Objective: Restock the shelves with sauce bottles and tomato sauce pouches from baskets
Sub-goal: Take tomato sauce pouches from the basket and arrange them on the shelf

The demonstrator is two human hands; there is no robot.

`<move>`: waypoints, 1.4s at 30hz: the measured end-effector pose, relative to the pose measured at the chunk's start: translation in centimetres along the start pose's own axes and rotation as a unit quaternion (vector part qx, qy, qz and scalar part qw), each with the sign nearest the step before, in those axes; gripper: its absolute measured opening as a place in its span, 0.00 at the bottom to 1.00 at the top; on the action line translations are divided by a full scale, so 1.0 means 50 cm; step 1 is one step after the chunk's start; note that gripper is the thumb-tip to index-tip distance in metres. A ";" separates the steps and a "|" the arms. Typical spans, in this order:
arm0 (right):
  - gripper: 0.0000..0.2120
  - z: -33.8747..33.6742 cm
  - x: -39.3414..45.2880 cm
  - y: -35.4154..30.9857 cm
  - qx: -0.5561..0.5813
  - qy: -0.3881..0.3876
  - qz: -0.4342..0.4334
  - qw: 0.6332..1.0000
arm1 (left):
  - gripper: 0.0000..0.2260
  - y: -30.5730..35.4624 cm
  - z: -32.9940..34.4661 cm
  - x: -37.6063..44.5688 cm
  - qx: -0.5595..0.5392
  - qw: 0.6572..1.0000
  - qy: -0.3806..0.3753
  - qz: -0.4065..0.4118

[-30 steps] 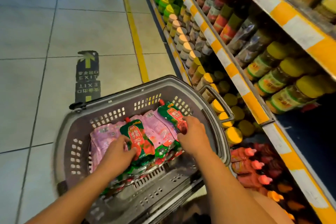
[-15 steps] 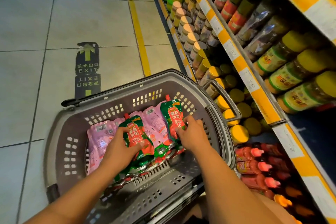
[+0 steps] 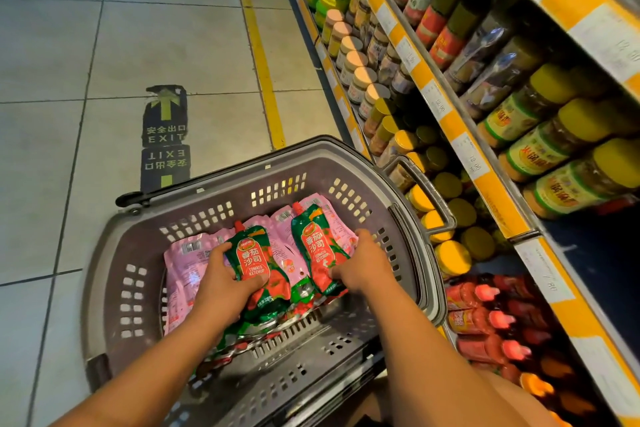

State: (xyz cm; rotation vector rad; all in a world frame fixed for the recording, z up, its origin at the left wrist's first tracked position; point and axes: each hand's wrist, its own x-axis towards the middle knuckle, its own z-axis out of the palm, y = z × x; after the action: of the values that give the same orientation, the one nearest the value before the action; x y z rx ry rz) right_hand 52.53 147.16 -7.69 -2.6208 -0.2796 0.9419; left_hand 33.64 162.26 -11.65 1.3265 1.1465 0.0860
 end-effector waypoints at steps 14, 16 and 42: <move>0.26 0.053 -0.004 -0.018 -0.023 -0.027 -0.023 0.999 | 0.22 0.007 0.001 -0.005 -0.094 0.991 -0.025 -0.090; 0.24 0.054 -0.003 -0.019 -0.031 -0.025 -0.024 0.999 | 0.20 0.009 0.002 -0.009 -0.087 0.992 -0.034 -0.086; 0.07 -0.100 -0.197 0.088 0.477 0.044 -0.043 0.877 | 0.07 0.091 0.050 -0.131 -0.170 0.974 -0.148 -0.001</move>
State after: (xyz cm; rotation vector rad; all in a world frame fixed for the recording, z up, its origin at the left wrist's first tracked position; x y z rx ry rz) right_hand 48.57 138.94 -0.05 -1.7050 0.0919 0.6692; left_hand 34.57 157.81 -4.65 0.9939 0.8366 0.0772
